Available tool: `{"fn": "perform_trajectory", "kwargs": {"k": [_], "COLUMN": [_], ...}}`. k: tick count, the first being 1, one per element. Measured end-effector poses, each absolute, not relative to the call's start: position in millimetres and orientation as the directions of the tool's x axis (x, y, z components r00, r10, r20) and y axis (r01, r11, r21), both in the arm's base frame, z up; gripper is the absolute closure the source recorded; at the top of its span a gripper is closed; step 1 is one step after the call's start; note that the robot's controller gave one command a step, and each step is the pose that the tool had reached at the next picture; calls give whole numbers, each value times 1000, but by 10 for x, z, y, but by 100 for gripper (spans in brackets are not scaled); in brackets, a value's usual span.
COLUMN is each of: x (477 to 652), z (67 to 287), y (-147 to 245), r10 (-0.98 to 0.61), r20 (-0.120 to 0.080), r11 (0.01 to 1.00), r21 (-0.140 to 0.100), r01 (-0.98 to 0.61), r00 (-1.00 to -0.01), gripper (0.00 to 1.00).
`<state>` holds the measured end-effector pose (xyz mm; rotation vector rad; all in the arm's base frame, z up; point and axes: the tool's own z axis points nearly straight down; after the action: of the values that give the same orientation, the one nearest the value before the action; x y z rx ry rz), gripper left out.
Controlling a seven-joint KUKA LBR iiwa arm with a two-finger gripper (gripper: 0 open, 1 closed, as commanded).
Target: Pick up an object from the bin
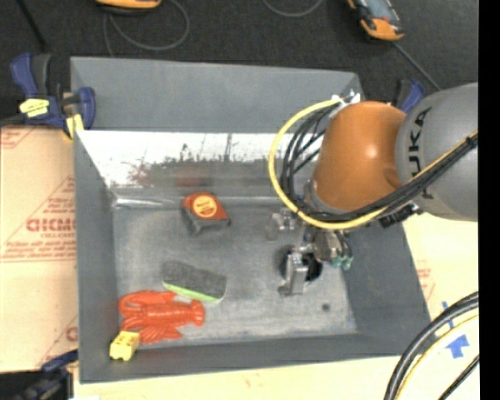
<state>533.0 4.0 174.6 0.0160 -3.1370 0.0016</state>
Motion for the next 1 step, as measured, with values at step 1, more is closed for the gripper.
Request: {"fn": "perform_trajectory", "kwargs": {"k": [1], "x": [5345], "z": [1790], "y": [40], "r10": [-10], "r20": [-3], "r11": [1000], "r21": [-1], "r01": [-10], "r00": [-1000], "gripper": [0]}}
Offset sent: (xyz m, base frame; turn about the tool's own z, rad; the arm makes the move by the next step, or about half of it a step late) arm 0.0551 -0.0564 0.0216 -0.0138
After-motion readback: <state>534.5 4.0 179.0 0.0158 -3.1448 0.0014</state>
